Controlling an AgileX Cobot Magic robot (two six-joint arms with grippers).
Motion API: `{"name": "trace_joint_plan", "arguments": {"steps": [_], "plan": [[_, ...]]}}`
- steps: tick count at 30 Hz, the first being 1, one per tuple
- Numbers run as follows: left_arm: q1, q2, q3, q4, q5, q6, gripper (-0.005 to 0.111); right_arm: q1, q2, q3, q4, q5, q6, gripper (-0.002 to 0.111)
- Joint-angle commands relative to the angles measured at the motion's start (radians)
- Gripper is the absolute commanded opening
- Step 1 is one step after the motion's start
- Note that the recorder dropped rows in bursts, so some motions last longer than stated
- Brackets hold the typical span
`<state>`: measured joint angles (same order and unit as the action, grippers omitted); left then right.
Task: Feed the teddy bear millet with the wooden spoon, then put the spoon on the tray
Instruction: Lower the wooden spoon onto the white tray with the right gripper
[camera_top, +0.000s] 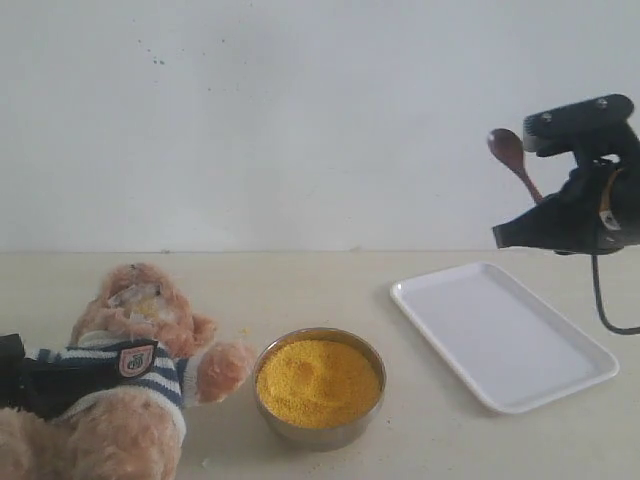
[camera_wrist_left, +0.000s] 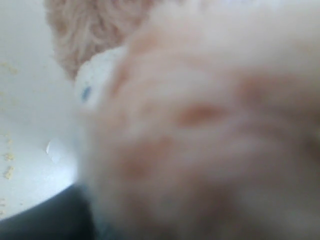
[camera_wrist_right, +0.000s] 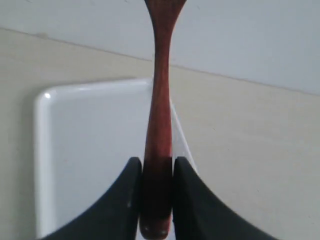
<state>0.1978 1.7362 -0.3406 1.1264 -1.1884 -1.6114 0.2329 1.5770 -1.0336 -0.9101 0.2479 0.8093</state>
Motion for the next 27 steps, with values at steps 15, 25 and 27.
{"name": "trace_joint_plan", "arguments": {"steps": [15,25,27], "plan": [[0.002,-0.006,-0.002,-0.092,-0.033,0.089,0.004,-0.042,0.401,-0.161,0.295,0.043,-0.273,0.0],[0.002,-0.006,-0.002,-0.118,-0.033,0.089,0.004,-0.042,0.46,-0.213,0.53,0.102,-0.492,0.0],[0.002,-0.006,-0.002,-0.118,-0.033,0.089,0.004,-0.042,0.46,-0.211,0.544,0.109,-0.495,0.0]]}}
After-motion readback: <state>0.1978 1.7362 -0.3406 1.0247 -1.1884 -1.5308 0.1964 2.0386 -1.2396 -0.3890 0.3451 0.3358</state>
